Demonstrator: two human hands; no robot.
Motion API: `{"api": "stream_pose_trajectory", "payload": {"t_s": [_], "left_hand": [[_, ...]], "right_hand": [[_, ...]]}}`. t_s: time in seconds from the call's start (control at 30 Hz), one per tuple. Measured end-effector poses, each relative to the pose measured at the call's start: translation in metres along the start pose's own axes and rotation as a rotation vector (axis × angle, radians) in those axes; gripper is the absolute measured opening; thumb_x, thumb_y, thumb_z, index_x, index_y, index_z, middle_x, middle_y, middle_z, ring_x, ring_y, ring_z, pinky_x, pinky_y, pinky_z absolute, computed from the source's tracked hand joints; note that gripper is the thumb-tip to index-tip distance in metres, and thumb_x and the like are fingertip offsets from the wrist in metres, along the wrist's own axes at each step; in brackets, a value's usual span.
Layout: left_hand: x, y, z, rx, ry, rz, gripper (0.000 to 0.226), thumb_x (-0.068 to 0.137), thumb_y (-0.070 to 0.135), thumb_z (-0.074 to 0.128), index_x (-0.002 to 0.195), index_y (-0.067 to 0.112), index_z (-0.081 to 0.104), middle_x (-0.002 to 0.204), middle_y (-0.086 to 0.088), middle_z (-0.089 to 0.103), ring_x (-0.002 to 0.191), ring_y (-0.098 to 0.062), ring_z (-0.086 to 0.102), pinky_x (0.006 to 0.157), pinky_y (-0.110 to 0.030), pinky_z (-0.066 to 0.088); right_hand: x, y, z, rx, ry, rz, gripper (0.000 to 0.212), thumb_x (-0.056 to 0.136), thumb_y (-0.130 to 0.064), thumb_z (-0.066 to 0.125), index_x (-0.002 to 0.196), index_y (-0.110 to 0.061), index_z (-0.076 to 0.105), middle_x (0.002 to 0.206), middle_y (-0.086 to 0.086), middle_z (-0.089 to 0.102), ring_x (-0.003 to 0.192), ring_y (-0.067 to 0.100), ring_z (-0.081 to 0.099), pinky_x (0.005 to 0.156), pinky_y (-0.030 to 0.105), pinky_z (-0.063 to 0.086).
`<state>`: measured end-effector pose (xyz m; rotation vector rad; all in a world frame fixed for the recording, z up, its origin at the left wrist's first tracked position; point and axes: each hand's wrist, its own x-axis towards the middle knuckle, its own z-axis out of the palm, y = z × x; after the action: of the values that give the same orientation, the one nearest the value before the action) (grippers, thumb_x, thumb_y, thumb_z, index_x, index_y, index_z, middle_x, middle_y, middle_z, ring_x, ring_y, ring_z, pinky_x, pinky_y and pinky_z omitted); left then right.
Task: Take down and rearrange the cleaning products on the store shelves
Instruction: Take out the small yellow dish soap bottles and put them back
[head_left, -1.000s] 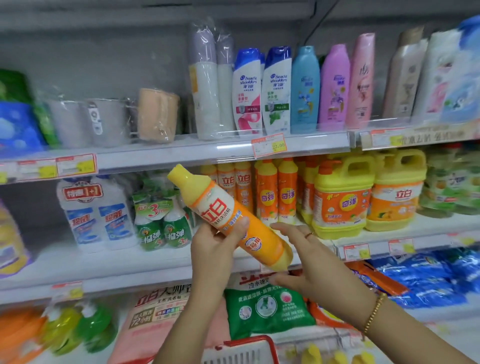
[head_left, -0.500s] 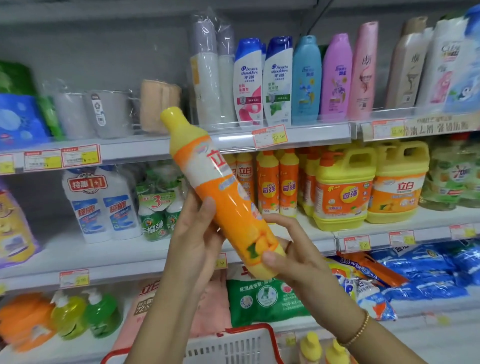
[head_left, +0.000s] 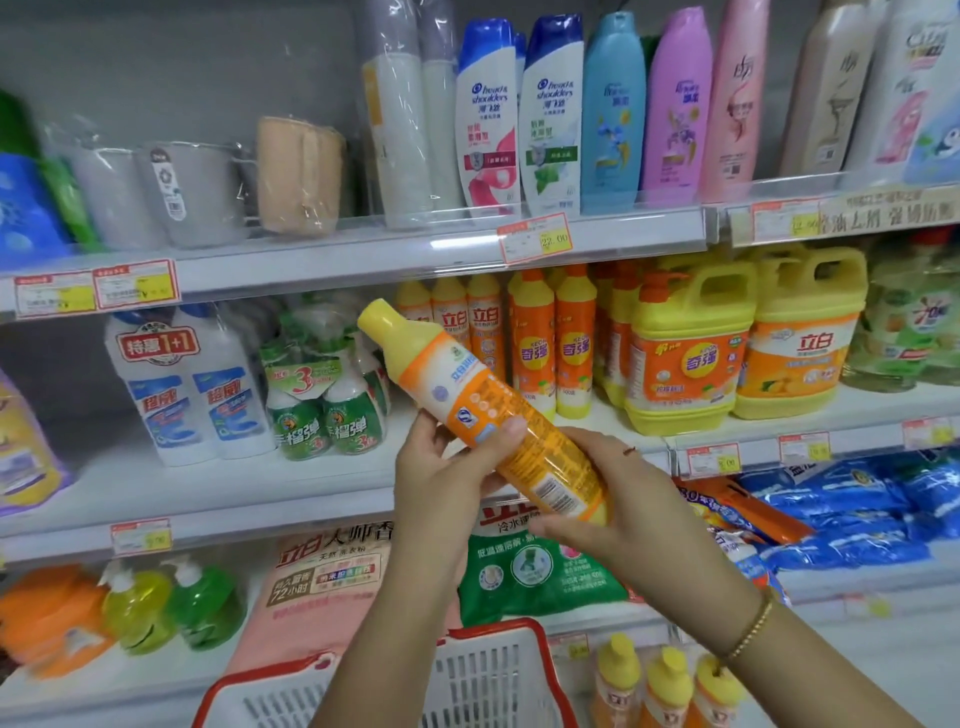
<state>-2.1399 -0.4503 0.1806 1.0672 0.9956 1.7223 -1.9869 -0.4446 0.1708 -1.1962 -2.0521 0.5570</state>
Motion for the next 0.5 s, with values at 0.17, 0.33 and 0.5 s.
{"api": "stream_pose_trajectory", "payload": {"t_s": [0.17,0.33,0.5], "left_hand": [[0.008,0.009,-0.001,0.171,-0.024,0.032,0.052,0.065,0.029,0.076,0.113,0.025,0.059,0.099,0.008,0.071,0.082,-0.004,0.070,0.065,-0.021,0.056],[0.036,0.028,-0.016,-0.187,-0.071,-0.136,0.038,0.074,0.035,0.061,0.104,0.012,0.064,0.082,0.000,0.073,0.073,-0.011,0.070,0.060,-0.027,0.058],[0.052,0.025,-0.024,-0.347,-0.109,-0.297,0.058,0.078,0.030,0.061,0.128,0.002,0.054,0.105,-0.015,0.070,0.091,-0.024,0.071,0.073,-0.038,0.060]], "right_hand": [[0.002,0.002,0.000,0.355,-0.063,0.091,0.062,0.072,-0.034,0.078,0.124,-0.043,0.044,0.102,-0.006,0.064,0.083,0.012,0.066,0.074,0.031,0.057],[-0.001,0.008,-0.001,1.343,-0.530,0.284,0.063,0.069,-0.028,0.080,0.123,-0.007,0.057,0.112,0.024,0.064,0.099,0.034,0.064,0.089,0.046,0.052],[-0.005,0.005,-0.005,1.727,-0.939,0.242,0.060,0.092,-0.035,0.055,0.124,0.015,0.047,0.110,0.037,0.057,0.093,0.044,0.063,0.082,0.046,0.053]]}}
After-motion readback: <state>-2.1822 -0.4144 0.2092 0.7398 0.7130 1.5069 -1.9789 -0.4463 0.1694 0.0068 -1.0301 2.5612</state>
